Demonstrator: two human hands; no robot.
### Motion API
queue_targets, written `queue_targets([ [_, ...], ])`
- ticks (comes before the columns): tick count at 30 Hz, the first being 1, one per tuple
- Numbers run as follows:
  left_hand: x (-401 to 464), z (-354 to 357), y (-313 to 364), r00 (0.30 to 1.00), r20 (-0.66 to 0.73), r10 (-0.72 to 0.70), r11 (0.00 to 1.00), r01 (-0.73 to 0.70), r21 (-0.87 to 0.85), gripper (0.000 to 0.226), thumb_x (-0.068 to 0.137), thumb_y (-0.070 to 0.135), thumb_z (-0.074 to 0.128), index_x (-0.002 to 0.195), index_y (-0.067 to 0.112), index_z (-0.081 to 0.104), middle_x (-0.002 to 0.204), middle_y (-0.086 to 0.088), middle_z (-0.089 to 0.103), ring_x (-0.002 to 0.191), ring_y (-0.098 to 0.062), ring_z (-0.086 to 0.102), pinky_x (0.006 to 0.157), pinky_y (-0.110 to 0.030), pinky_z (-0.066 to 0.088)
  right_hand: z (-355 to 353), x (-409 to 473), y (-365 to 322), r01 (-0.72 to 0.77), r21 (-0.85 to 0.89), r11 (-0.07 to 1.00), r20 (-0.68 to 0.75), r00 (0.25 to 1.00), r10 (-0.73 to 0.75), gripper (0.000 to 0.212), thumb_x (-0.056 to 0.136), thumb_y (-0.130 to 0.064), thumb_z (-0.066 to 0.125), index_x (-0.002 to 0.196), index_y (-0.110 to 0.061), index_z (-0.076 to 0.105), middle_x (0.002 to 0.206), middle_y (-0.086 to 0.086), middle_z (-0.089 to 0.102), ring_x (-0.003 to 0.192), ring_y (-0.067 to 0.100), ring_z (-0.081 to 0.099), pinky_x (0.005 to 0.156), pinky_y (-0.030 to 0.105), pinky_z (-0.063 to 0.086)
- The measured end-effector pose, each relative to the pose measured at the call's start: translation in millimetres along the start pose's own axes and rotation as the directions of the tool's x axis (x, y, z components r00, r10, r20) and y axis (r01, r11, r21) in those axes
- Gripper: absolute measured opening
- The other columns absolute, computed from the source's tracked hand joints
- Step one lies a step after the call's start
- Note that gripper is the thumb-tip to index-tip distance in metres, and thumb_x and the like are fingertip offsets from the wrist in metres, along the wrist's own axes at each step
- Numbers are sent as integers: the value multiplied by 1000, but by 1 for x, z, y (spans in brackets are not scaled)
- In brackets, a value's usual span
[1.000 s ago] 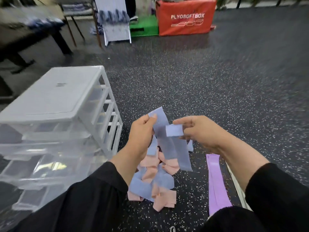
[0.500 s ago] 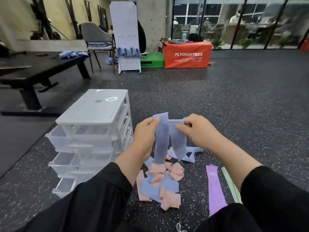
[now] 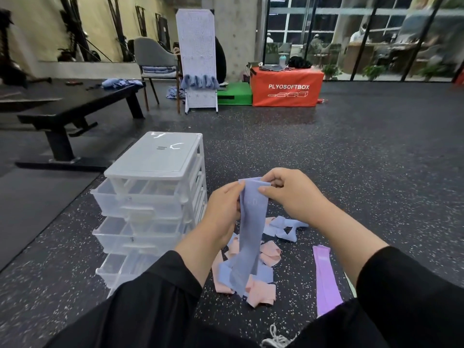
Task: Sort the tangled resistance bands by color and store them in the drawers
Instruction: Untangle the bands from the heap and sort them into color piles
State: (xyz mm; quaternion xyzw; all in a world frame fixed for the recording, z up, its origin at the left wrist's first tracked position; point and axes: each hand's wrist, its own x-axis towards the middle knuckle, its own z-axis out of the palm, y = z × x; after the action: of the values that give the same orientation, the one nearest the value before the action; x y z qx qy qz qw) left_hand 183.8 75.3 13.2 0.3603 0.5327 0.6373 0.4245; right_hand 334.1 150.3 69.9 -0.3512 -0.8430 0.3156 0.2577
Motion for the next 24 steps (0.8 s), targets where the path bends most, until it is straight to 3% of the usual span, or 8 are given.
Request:
queue_targets([
  [3, -3, -2, -4, 999, 14, -38, 999, 38, -26, 44, 92, 44, 50, 115, 21, 78, 111, -24, 68, 97, -26, 52, 83, -43, 37, 8, -2, 4, -21, -20, 1000, -64, 998, 20, 7, 90, -27, 73, 87, -24, 66, 72, 1, 66, 56, 6, 48, 57, 26, 37],
  [8, -11, 1, -9, 998, 57, -17, 999, 19, -38, 41, 98, 47, 51, 114, 22, 79, 120, -30, 68, 100, -29, 60, 88, -45, 42, 12, -5, 6, -28, -75, 997, -97, 995, 20, 12, 90, -31, 73, 85, -27, 63, 67, -9, 55, 58, 4, 47, 54, 22, 34],
  [11, -11, 5, -13, 998, 39, 42, 999, -42, -16, 29, 100, 35, 55, 116, 26, 78, 115, -17, 75, 111, -31, 67, 96, -52, 48, 15, -7, 6, -14, -27, 1000, -135, 991, 11, 17, 88, -32, 75, 92, -24, 60, 73, -6, 57, 60, 3, 48, 51, 15, 38],
  [14, -8, 6, -15, 998, 5, 64, 998, -64, 7, 28, 100, 31, 54, 114, 27, 78, 116, -6, 77, 120, -29, 68, 109, -55, 47, 18, -6, 9, 0, -35, 999, -123, 992, -4, 16, 93, -33, 68, 106, -27, 62, 88, -8, 62, 76, 5, 54, 69, 24, 41],
  [17, -5, 7, -17, 996, -23, 87, 996, -87, 0, 27, 99, 32, 55, 112, 25, 78, 117, -9, 76, 121, -33, 66, 110, -59, 46, 21, -4, 16, 16, -67, 998, -136, 990, -25, 8, 97, -28, 61, 98, -26, 69, 91, -7, 67, 84, 11, 60, 73, 29, 44],
  [21, 0, 8, -24, 995, -48, 86, 996, -86, 11, 23, 99, 30, 58, 107, 23, 78, 114, -11, 76, 119, -38, 66, 106, -57, 50, 24, -5, 21, 3, -13, 1000, -139, 990, -5, 9, 96, -26, 63, 90, -26, 70, 78, -8, 65, 68, 8, 53, 64, 25, 40],
  [24, 6, 5, -32, 992, -114, 53, 998, -48, 49, 32, 90, 43, 60, 102, 16, 72, 105, -9, 73, 98, -30, 66, 98, -55, 51, 20, -3, 32, -51, 35, 998, -146, 988, 56, 14, 96, -31, 62, 87, -24, 70, 70, -9, 63, 60, 7, 49, 60, 25, 39],
])
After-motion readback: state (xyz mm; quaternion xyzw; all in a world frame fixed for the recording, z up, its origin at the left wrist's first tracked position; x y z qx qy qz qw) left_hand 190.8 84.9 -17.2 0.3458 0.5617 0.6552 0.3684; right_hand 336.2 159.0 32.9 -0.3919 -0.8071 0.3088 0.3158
